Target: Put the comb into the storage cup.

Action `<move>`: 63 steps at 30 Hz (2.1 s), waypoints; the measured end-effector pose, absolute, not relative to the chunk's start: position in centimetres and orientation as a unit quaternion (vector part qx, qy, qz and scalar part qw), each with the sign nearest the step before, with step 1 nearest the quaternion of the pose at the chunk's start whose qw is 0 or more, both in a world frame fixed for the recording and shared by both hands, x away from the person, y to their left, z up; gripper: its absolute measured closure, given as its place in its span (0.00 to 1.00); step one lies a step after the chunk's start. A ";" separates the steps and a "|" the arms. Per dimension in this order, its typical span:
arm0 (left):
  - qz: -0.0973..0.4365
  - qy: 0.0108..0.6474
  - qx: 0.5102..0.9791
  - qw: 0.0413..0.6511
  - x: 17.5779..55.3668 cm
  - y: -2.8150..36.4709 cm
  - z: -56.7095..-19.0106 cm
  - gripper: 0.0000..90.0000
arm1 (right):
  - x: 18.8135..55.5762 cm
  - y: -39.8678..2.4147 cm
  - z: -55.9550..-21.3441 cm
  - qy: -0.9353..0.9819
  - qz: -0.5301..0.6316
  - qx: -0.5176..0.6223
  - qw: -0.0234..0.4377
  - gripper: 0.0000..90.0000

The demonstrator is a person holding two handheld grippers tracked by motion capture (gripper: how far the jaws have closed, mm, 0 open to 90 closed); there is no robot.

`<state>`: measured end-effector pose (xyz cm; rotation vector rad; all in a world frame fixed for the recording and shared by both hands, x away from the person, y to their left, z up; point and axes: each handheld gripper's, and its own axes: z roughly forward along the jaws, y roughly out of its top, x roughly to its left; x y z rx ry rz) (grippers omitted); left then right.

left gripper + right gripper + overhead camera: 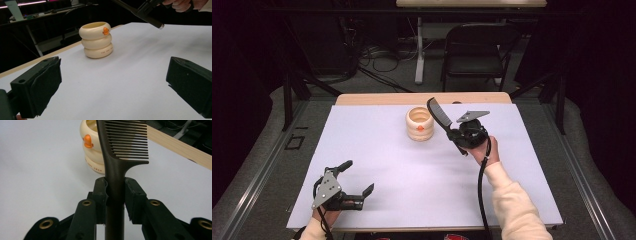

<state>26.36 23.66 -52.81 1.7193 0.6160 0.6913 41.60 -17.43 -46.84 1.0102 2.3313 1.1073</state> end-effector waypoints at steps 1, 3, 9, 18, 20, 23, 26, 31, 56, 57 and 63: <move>0.293 0.261 0.729 0.560 26.4 23.7 -52.8 0.00 | 41.7 -17.4 -46.8 0.827 0.393 0.358 0.183 0.80; 0.293 0.261 0.730 0.560 26.4 23.6 -52.8 0.00 | 41.8 -17.3 -46.8 0.826 0.396 0.356 0.184 0.80; 0.292 0.261 0.730 0.560 26.4 23.6 -52.8 0.00 | 42.2 -17.1 -46.6 0.824 0.402 0.355 0.182 0.80; 0.292 0.261 0.730 0.559 26.4 23.7 -52.8 0.00 | 42.6 -16.5 -46.3 0.824 0.409 0.348 0.182 0.80; 0.292 0.262 0.730 0.560 26.4 23.6 -52.8 0.00 | 42.7 -16.4 -46.2 0.822 0.412 0.349 0.180 0.80; 0.293 0.262 0.730 0.560 26.4 23.6 -52.8 0.00 | 42.9 -16.3 -46.1 0.820 0.419 0.347 0.179 0.80; 0.293 0.261 0.730 0.559 26.4 23.6 -52.8 0.00 | 43.0 -16.2 -45.9 0.818 0.422 0.346 0.180 0.80; 0.293 0.263 0.729 0.559 26.4 23.6 -52.8 0.00 | 43.3 -16.1 -45.7 0.813 0.430 0.348 0.181 0.81; 0.294 0.264 0.730 0.559 26.4 23.6 -52.9 0.00 | 44.6 -14.7 -45.2 0.801 0.446 0.348 0.194 0.81; 0.294 0.263 0.729 0.559 26.4 23.6 -52.9 0.00 | 44.6 -14.6 -45.1 0.801 0.447 0.349 0.193 0.80; 0.294 0.264 0.729 0.559 26.4 23.6 -52.9 0.00 | 44.8 -14.2 -45.0 0.800 0.451 0.343 0.198 0.80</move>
